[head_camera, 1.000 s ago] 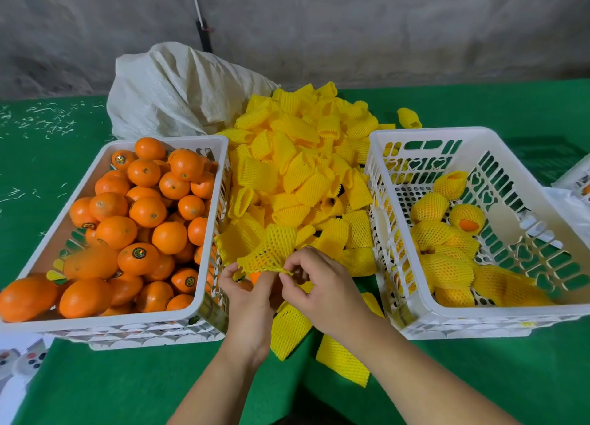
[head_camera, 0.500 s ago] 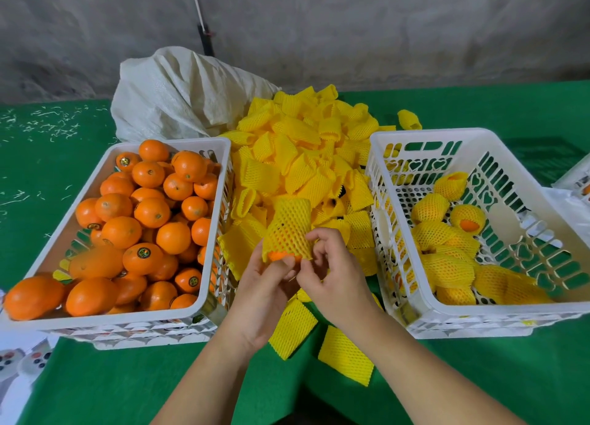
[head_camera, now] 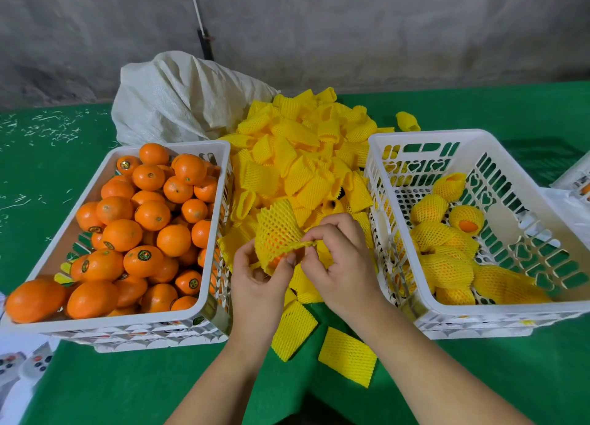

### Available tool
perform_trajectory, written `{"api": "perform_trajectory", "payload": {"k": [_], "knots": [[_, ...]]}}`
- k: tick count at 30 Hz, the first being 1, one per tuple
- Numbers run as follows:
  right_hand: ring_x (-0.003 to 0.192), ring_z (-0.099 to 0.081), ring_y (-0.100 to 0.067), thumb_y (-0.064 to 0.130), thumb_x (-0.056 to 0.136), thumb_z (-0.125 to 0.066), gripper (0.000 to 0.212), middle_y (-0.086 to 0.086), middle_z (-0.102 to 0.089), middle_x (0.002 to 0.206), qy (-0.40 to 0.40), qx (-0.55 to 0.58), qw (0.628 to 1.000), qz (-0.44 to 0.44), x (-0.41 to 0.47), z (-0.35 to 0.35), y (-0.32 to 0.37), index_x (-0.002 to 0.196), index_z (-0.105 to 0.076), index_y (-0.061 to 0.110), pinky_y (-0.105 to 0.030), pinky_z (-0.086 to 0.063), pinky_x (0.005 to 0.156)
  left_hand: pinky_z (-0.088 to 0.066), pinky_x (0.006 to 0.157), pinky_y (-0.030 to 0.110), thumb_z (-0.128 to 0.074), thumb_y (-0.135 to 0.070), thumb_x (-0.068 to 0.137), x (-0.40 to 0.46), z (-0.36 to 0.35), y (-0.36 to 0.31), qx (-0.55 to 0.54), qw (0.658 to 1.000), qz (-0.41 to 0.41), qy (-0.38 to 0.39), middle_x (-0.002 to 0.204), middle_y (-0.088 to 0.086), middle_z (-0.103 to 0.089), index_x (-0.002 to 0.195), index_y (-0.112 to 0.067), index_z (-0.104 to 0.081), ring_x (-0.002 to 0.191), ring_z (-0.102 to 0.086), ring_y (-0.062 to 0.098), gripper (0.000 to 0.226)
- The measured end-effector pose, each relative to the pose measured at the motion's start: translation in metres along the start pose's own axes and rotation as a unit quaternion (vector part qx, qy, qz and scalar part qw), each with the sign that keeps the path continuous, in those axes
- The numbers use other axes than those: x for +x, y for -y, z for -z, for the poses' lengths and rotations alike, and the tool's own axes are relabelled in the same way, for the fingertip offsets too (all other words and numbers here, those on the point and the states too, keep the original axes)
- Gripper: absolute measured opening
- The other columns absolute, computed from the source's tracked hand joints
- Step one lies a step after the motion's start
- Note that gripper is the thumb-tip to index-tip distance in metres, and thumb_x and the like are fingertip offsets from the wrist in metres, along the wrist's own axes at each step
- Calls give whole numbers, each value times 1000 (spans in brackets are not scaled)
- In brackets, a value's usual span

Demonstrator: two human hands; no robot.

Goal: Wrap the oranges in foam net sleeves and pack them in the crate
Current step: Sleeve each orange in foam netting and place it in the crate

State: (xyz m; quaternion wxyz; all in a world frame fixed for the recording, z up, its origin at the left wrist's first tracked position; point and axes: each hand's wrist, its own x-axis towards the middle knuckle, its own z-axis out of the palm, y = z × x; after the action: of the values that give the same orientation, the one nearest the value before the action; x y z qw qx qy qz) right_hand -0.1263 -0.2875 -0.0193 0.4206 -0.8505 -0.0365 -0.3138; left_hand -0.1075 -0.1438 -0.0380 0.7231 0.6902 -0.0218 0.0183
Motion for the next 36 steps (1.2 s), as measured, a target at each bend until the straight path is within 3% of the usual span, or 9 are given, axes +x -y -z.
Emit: {"api": "perform_trajectory", "payload": {"k": [3,8,11,14,19,22,25,30,36], "knots": [[105,-61,-14,27,95,-50,29,-3,-65,114,25,46,998,-35,-4,2,4,108,-64,6,-26,-50,83,-62,74,26,-83,-25,88,-1,-1,-3,-34,999,17,-18,111,-10,-76,133,-24,-56,92,-75,9,52],[68,-48,5,27,98,-50,27,10,-58,85,-4,7,999,-38,-4,5,4,110,-65,8,-7,-32,61,-64,82,34,-78,-41,83,-2,-3,-1,-90,993,63,-48,115,-4,-76,132,-27,-59,103,-76,17,54],[85,-60,-15,19,98,-54,22,-5,-67,96,-14,-31,999,35,-5,0,4,110,-66,5,-24,-47,68,-63,81,38,-77,-47,82,2,-5,-3,-129,984,108,-57,115,8,-73,132,-11,-59,101,-74,23,64],[95,-62,-22,20,97,-58,22,-4,-63,104,-7,-29,998,64,-8,-5,6,114,-63,8,-32,-53,75,-60,78,33,-78,-44,92,2,-5,-2,-167,979,119,-13,103,4,-70,128,-7,-58,93,-70,20,56],[119,-48,-5,38,88,-71,62,14,-37,127,64,40,996,-38,-9,-2,4,143,-43,31,-17,-49,89,-60,87,35,-79,-47,88,3,2,-1,-233,964,103,74,125,15,-71,142,-8,-56,110,-71,29,70],[129,-39,8,36,87,-75,74,23,-29,136,102,81,989,-72,-7,3,4,146,-32,47,-9,-48,91,-60,81,33,-83,-58,81,4,4,-1,-237,961,89,115,105,6,-74,127,10,-52,98,-72,21,88],[135,-42,-1,35,86,-78,77,23,-31,142,78,127,984,-102,-7,4,8,147,-32,44,-18,-50,97,-60,83,34,-65,-57,97,4,8,1,-208,965,68,145,111,7,-74,123,5,-62,101,-71,20,67],[137,-44,-11,33,84,-83,77,6,-35,141,64,176,971,-146,-2,6,15,147,-38,30,-40,-53,102,-61,81,29,-53,-29,107,6,6,-1,-98,991,27,81,120,11,-76,132,-9,-70,107,-74,24,36],[132,-45,1,37,90,-72,64,15,-41,136,9,105,985,-136,-7,0,13,144,-41,28,-19,-49,98,-63,80,34,-60,-26,104,1,7,1,50,995,-82,-4,108,-2,-75,123,-25,-74,98,-73,19,25]]}}
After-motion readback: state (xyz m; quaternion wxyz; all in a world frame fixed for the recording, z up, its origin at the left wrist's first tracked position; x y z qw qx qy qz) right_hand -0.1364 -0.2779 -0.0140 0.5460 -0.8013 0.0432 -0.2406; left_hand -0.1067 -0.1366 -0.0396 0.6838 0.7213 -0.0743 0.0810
